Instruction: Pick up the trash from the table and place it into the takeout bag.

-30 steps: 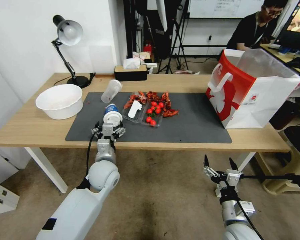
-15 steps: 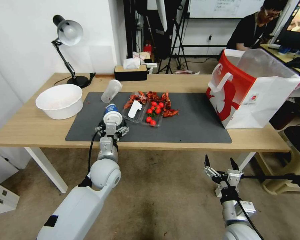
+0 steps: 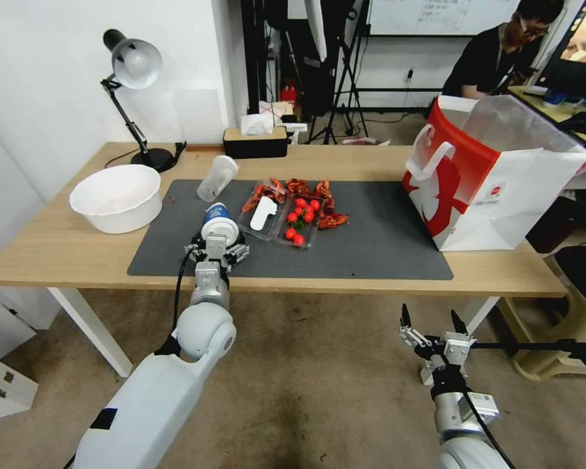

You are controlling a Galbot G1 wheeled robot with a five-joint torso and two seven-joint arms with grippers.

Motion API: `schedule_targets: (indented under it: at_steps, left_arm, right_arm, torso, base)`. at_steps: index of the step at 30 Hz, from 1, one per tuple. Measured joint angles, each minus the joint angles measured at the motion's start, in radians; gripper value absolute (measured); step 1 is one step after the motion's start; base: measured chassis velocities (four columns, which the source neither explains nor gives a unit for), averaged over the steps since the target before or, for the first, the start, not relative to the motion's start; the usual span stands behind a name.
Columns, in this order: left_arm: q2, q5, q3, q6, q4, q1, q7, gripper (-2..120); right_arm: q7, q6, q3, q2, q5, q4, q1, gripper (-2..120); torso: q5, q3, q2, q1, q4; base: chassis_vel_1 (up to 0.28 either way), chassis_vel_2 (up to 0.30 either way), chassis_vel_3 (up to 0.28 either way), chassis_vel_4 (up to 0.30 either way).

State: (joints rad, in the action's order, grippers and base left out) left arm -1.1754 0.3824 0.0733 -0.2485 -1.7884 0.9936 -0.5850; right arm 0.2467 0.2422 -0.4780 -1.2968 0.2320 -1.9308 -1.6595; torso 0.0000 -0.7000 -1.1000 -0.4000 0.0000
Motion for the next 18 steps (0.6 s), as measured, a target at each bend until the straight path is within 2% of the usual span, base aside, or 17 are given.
schedule_targets:
  at_steps: [3, 6, 11, 14, 17, 18]
  left_arm:
    - [0.0, 0.003, -0.001, -0.016, 0.006, -0.005, -0.01, 98]
    - [-0.001, 0.027, 0.001, -0.048, 0.005, -0.01, -0.028, 86]
    - [0.003, 0.029, 0.006, -0.05, 0.006, -0.019, -0.028, 76]
    - [0.003, 0.025, 0.012, -0.04, 0.003, -0.005, -0.016, 66]
    - [0.002, 0.021, 0.015, -0.024, 0.005, -0.002, -0.012, 62]
    - [-0.001, 0.013, 0.023, 0.001, 0.005, 0.001, -0.012, 61]
  right_arm:
    - [0.003, 0.0, 0.0, -0.002, -0.001, 0.002, 0.0, 100]
    - [0.007, -0.001, 0.0, 0.0, -0.001, 0.002, 0.0, 100]
    - [0.009, -0.001, 0.0, 0.001, -0.001, 0.006, -0.001, 100]
    - [0.009, 0.001, 0.003, -0.003, -0.002, 0.015, 0.0, 100]
    - [0.009, 0.002, 0.004, -0.004, -0.002, 0.019, 0.002, 100]
    - [0.009, 0.003, 0.005, -0.004, -0.003, 0.021, 0.002, 100]
  torso:
    - [0.0, 0.0, 0.0, 0.0, 0.0001]
    - [0.0, 0.0, 0.0, 0.0, 0.0]
    - [0.0, 0.0, 0.0, 0.0, 0.0001]
    - [0.0001, 0.0, 0.0, 0.0, 0.0001]
    - [0.0, 0.0, 0.0, 0.0, 0.0]
    - [-0.0003, 0.0, 0.0, 0.0, 0.0]
  base:
    - [0.0, 0.0, 0.0, 0.0]
    - [0.0, 0.0, 0.0, 0.0]
    - [0.0, 0.0, 0.0, 0.0]
    - [0.0, 0.0, 0.0, 0.0]
    - [0.0, 0.0, 0.0, 0.0]
    - [0.0, 0.0, 0.0, 0.0]
